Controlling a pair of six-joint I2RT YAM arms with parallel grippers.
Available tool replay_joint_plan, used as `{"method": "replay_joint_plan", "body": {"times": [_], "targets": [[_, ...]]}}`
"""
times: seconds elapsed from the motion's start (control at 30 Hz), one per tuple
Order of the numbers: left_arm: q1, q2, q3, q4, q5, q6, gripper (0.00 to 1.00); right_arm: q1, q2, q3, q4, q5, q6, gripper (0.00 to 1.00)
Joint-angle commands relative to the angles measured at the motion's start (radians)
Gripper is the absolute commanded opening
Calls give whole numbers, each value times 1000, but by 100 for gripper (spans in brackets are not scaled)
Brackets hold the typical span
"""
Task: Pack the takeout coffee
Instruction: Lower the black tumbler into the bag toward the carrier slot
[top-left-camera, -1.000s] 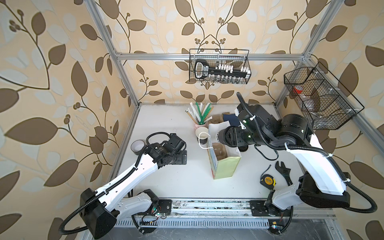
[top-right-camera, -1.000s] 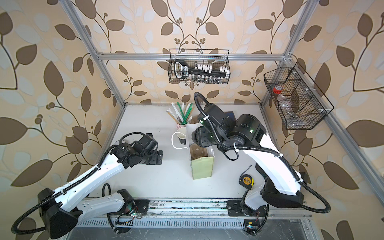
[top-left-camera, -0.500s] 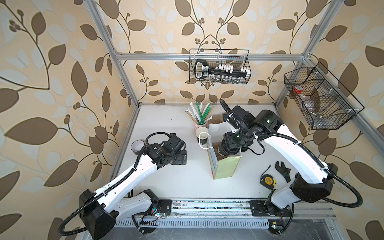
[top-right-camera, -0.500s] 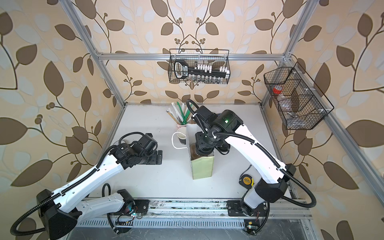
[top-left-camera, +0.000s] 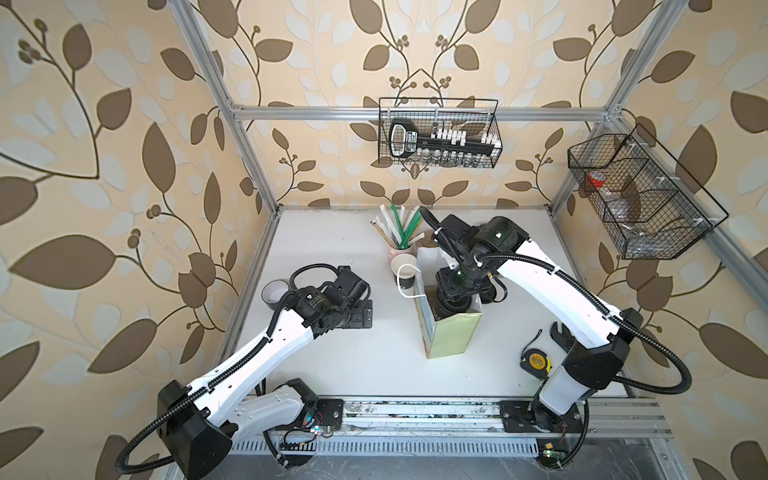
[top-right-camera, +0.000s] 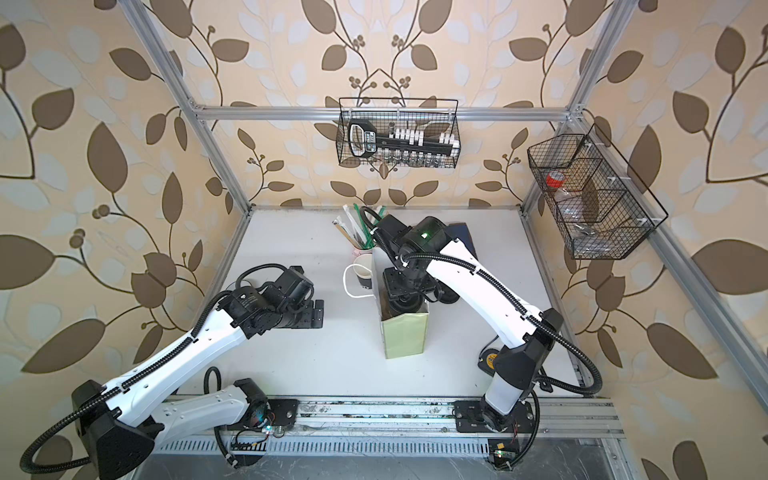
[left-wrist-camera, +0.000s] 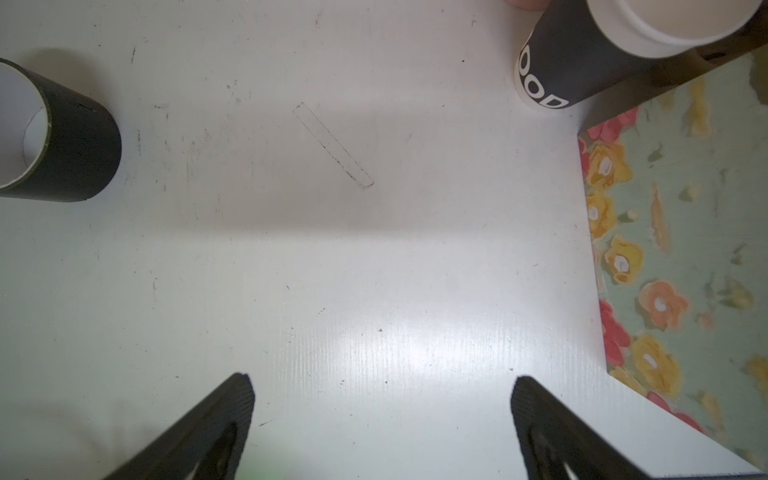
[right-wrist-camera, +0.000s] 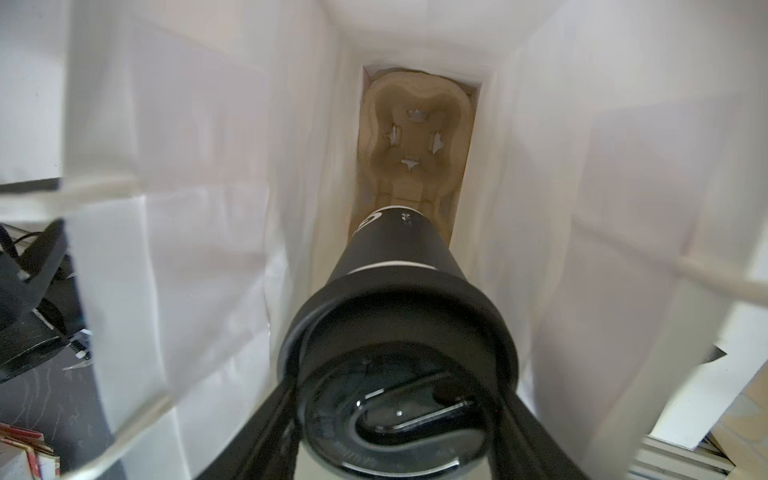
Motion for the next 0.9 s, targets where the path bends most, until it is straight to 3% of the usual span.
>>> {"method": "replay_joint_plan", "body": {"times": [0.0, 0.87], "targets": [[11, -21, 12, -8, -1, 6, 99, 3, 20, -11, -25, 13, 3, 0], [17, -25, 13, -8, 1, 12, 99, 65, 126, -48, -21, 69, 149, 0]]}}
